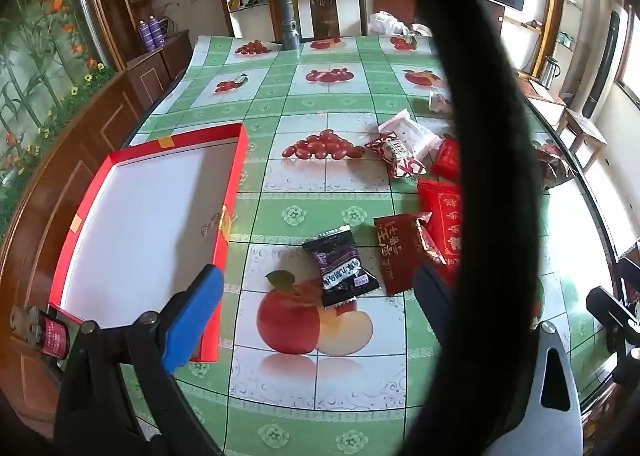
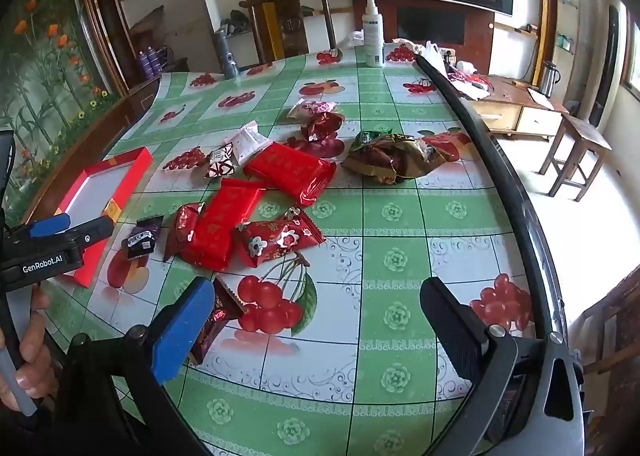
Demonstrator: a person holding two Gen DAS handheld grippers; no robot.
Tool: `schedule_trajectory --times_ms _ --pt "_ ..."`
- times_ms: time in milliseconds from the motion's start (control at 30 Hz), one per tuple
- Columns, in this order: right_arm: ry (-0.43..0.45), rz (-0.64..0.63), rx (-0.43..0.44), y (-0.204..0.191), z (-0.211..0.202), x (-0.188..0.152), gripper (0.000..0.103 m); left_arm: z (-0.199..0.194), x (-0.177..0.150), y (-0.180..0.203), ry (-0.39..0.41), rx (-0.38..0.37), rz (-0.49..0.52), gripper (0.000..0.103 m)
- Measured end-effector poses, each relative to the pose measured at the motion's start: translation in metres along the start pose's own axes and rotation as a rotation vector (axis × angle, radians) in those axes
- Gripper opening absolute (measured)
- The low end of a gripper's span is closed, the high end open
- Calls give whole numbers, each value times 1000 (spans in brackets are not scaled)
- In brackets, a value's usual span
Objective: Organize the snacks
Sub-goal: 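Grasp the black snack packet with the left tool while the right tool grasps a brown chocolate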
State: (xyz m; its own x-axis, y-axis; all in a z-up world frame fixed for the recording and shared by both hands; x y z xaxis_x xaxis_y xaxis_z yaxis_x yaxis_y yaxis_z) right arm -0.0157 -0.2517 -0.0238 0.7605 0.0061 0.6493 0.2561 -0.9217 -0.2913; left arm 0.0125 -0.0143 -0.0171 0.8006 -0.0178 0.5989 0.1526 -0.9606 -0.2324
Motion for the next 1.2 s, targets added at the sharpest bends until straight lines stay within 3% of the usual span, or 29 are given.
schedule_trajectory --times_ms 533,1000,1200 --pt "-26 -15 57 -8 13 -9 101 27 -14 -10 -90 -50 -31 96" --pt "-182 -49 197 -53 59 -35 63 62 -8 12 -147 -34 11 96" --pt "-208 -41 163 -63 76 -36 62 82 -8 15 -188 -25 28 96"
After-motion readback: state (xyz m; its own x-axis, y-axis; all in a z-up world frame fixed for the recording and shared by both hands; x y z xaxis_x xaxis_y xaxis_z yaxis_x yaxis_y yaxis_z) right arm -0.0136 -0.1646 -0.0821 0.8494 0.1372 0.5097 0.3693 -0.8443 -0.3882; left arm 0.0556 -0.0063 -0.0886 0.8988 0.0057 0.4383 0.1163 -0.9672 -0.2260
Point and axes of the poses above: each gripper's, at about its wrist camera, not at the fingertips, and z roughly the way its jaws point, y to its right, x to its top, the point moved 3 cm from there along z, roughly the way its jaws point, and after that the axes turned 12 degrees about x, right-handed, at the moved point
